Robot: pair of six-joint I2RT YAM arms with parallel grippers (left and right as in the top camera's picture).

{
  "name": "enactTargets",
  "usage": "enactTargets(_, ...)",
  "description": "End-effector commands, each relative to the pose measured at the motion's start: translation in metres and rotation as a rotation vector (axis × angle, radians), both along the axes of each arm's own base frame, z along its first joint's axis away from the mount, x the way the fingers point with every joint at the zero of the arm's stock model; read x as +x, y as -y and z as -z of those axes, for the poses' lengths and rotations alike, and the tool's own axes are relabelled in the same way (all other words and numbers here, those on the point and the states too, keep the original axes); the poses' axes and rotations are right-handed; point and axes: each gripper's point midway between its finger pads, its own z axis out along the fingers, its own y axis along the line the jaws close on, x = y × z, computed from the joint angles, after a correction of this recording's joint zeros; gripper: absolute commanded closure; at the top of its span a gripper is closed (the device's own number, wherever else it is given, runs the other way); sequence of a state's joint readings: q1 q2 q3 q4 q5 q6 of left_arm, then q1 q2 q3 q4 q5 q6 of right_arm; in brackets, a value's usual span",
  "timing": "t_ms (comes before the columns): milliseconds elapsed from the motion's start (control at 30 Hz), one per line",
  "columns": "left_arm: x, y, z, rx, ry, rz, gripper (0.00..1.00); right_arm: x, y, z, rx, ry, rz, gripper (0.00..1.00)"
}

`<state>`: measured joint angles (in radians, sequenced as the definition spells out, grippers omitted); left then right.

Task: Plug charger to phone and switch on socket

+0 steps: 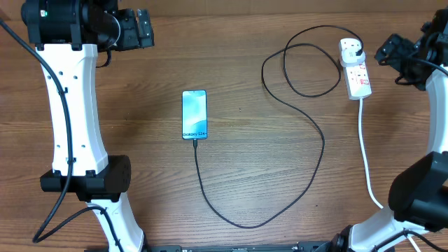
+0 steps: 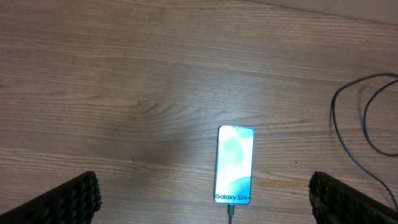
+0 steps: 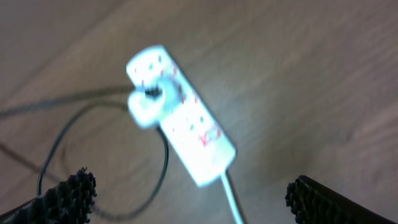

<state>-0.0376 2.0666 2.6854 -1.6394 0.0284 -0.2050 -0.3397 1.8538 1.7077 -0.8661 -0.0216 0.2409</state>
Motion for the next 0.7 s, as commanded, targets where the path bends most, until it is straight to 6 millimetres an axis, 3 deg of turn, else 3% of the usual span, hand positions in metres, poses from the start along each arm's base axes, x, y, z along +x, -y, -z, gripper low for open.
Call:
enactTargets(0,-0.004,-0.004,-0.011,0.001,0.029,-0.02,0.0,0.011,0.015,0.014,-0.042,-0.01,0.026,0.01)
enactTargets(300,-0.004,-0.004,-0.011,0.001,0.029,-0.02,0.0,0.041,0.032,0.076,-0.05,-0.033,0.008,0.02)
enactTargets(667,-0.004,-0.004,-0.011,0.001,0.029,-0.02,0.0,0.055,0.04,0.116,-0.071,-0.055,-0.029,0.02)
